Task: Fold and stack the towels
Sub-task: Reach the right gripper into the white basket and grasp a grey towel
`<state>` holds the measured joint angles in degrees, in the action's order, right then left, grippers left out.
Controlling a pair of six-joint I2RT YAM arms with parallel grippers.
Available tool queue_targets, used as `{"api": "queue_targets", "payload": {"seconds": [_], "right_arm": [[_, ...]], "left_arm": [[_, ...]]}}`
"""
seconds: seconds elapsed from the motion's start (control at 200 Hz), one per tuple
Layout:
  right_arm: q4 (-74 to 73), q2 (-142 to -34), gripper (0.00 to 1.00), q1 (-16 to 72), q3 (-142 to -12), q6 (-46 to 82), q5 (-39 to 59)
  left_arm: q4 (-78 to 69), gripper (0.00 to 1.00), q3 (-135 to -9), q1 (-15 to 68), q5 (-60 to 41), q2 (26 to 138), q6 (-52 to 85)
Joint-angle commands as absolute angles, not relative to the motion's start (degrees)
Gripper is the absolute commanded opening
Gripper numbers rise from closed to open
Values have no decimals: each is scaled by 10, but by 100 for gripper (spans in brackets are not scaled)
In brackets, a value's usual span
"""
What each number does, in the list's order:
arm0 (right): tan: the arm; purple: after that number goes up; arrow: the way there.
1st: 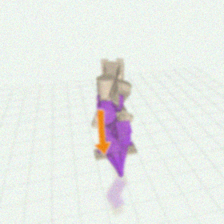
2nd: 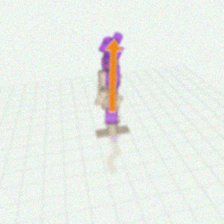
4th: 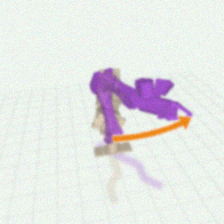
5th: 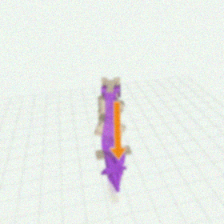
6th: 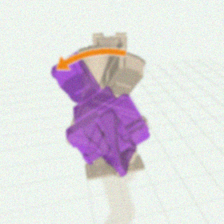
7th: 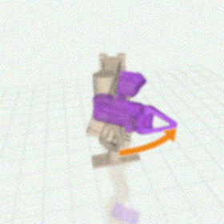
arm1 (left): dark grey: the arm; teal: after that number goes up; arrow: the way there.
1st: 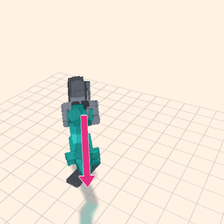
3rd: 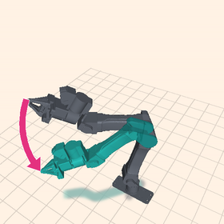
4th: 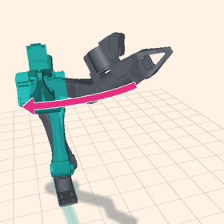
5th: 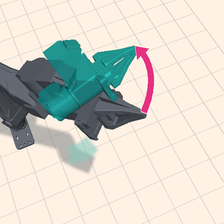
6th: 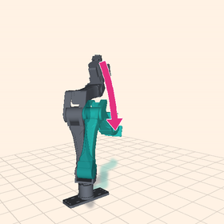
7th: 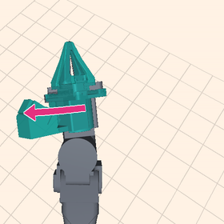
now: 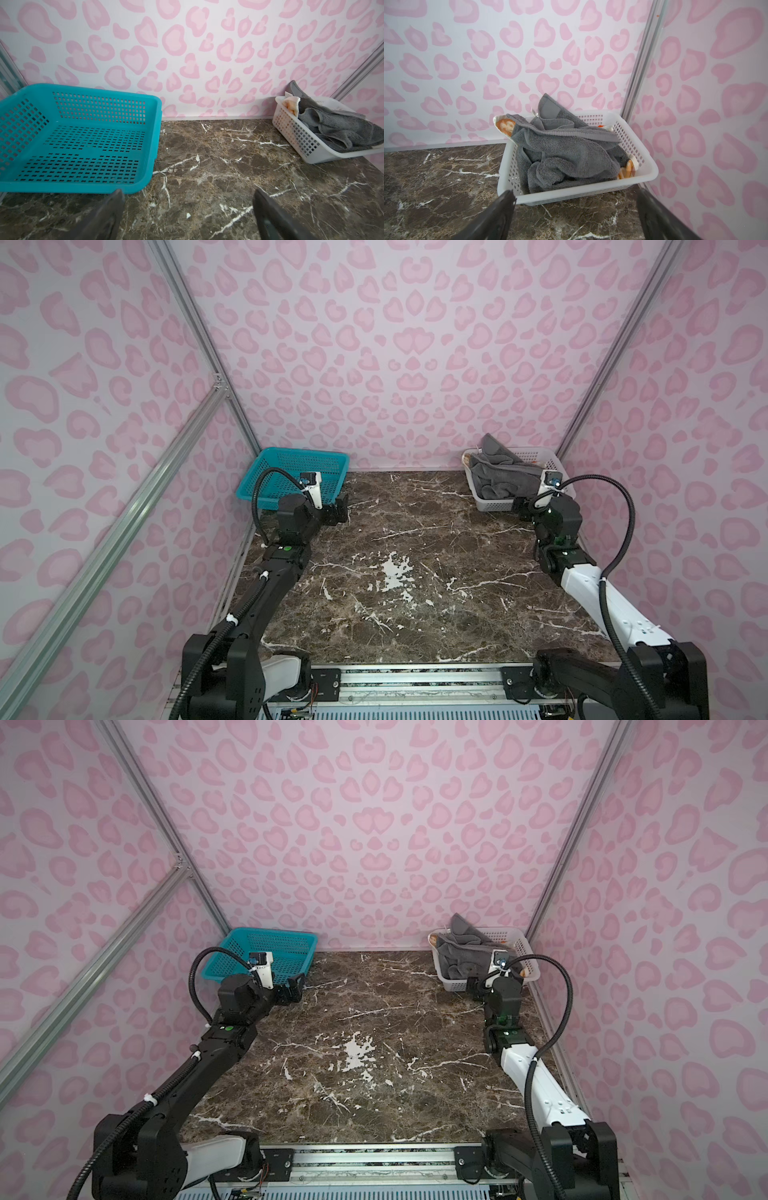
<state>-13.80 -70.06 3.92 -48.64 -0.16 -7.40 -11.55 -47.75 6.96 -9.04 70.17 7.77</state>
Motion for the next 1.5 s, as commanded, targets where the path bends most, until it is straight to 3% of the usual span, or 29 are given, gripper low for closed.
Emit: {"api": "queue_targets", "payload": {"seconds": [0.0, 0.295, 0.735, 1.02, 1.345, 1.43, 1.495], "right_arm": [[-26, -748, 92, 39, -557, 2, -35], [69, -925, 90, 40, -761, -16, 4], [123, -1124, 91, 44, -977, -44, 53], [172, -1244, 88, 62, -1105, -45, 28], [223, -1337, 69, 66, -1223, -39, -34], [239, -1349, 55, 66, -1242, -44, -33], [259, -1351, 38, 66, -1255, -49, -29]], "left_arm": [[-71, 97, -492, 81, -97, 683, 90], [11, 97, -512, 115, -110, 644, 80], [20, 97, -475, 144, -120, 619, 110], [22, 97, -464, 154, -104, 614, 119], [22, 97, -463, 157, -113, 619, 121], [20, 97, -461, 157, -107, 622, 123], [19, 97, -464, 157, -111, 627, 123]]}}
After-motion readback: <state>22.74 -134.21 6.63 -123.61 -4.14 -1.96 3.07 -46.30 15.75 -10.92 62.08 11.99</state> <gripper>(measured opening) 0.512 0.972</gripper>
